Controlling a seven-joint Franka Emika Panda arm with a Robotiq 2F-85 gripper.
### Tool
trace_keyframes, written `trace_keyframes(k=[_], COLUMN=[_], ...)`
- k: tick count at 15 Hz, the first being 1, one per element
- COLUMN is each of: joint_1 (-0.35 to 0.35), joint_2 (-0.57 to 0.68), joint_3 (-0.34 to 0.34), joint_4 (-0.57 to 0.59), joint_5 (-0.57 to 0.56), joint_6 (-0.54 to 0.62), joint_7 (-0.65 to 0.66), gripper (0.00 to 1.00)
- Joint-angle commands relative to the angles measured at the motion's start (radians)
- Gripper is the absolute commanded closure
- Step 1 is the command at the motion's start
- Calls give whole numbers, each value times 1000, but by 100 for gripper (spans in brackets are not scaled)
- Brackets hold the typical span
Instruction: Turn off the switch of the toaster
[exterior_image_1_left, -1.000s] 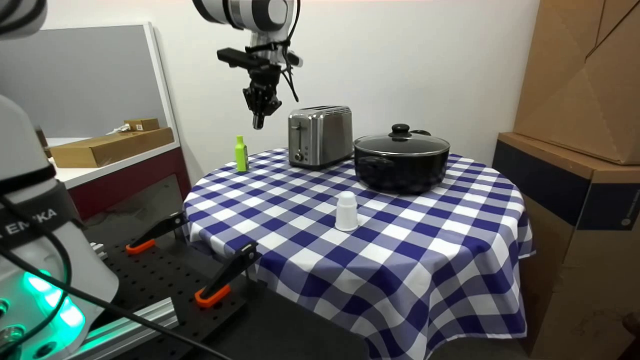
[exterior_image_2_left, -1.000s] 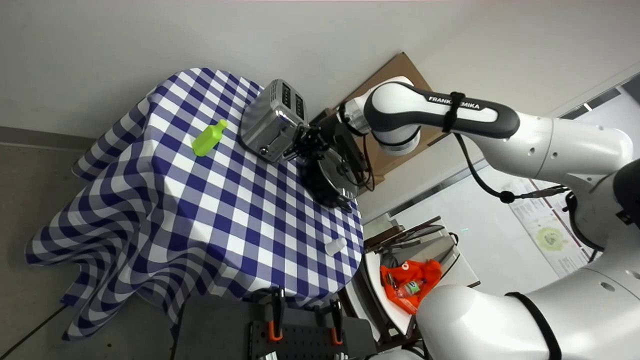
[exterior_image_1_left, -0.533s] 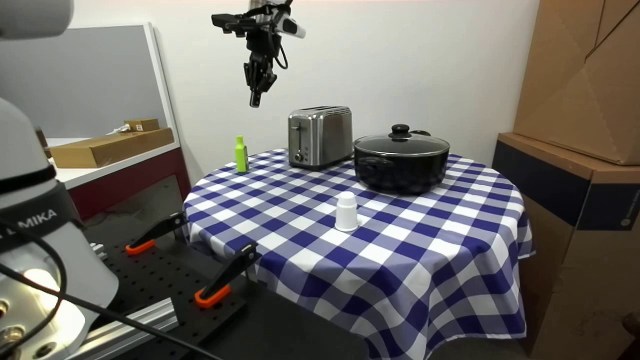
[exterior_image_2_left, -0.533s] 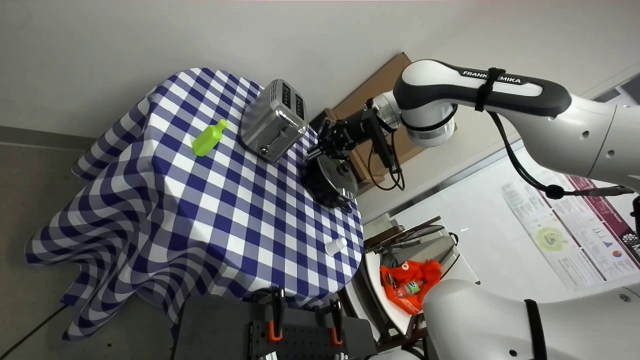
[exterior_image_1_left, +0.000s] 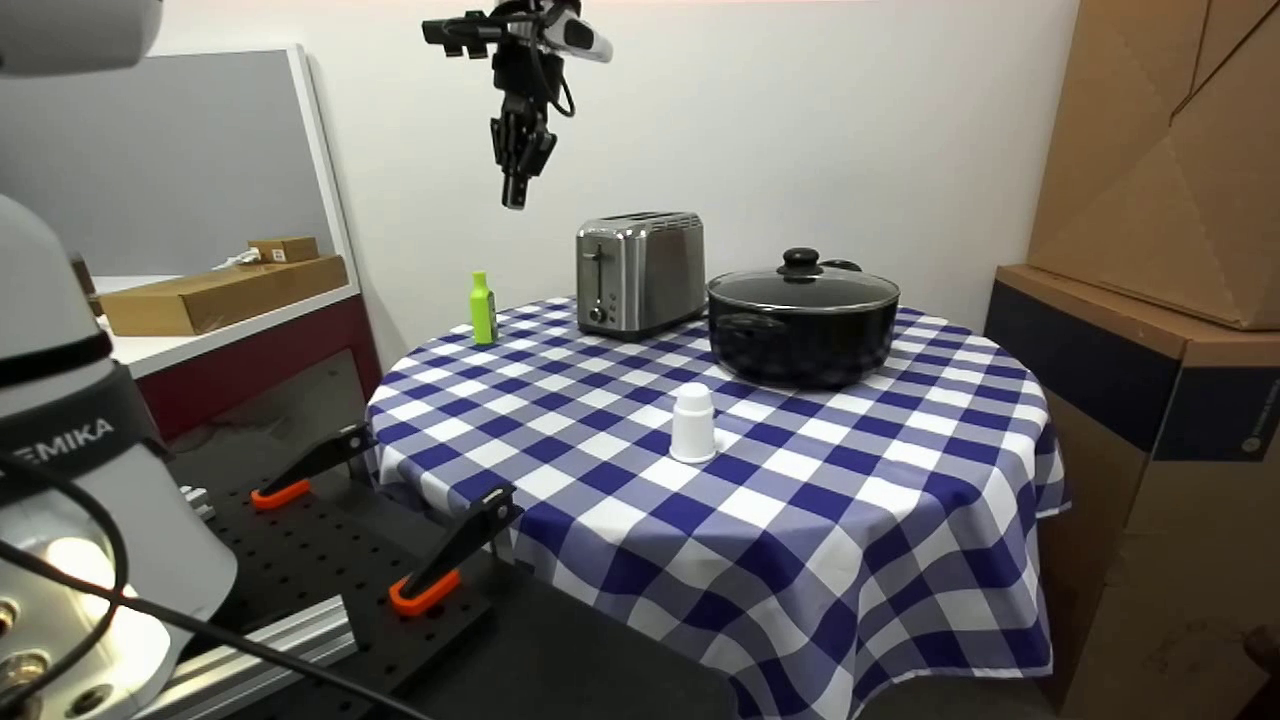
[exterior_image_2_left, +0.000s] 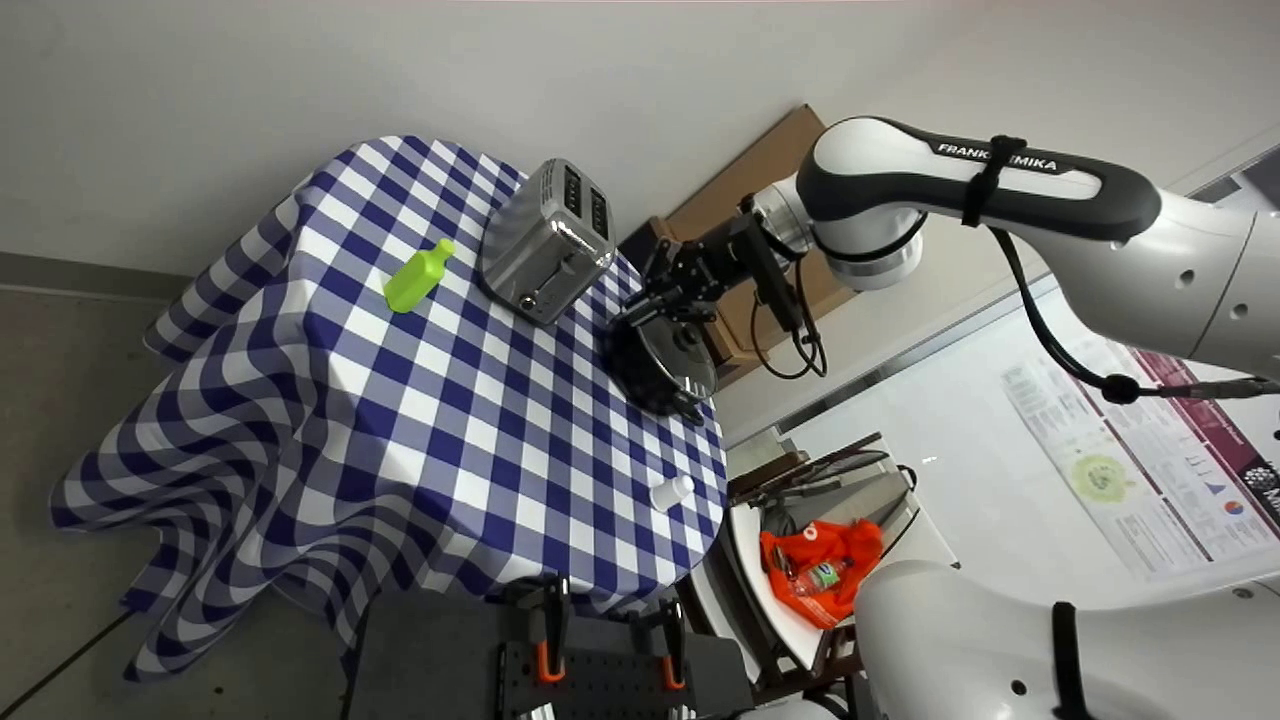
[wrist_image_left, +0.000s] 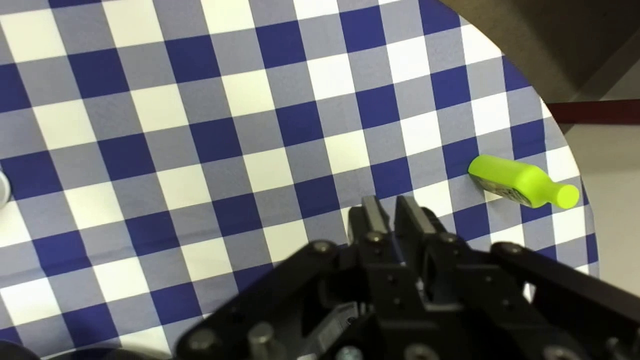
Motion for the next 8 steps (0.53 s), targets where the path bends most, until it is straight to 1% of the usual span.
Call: trace_keyframes(k=[1, 2, 8], joint_1=[-9, -14, -18], joint_2=[12, 21, 34], joint_3=[13, 18, 20], joint_4=[0, 0, -1], joint_5=[-10, -15, -17], joint_6=[0, 0, 0], joint_7=[10, 14, 15], gripper=[76, 73, 73])
